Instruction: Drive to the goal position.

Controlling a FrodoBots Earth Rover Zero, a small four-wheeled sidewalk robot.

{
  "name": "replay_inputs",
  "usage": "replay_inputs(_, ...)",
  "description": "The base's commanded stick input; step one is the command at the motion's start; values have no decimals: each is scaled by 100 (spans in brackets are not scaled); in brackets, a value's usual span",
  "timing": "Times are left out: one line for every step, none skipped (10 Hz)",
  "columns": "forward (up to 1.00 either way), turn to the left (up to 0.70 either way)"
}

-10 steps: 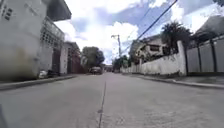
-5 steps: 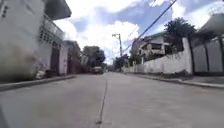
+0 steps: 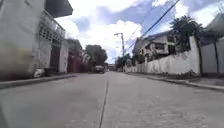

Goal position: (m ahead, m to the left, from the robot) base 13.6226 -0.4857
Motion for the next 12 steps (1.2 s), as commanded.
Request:
replay_inputs(70, -35)
replay_inputs(70, -35)
replay_inputs(70, -18)
replay_inputs(70, -3)
replay_inputs(70, 0)
replay_inputs(70, 0)
replay_inputs(70, 0)
replay_inputs(70, 0)
replay_inputs(70, 0)
replay_inputs(70, 0)
replay_inputs(70, 0)
replay_inputs(70, 0)
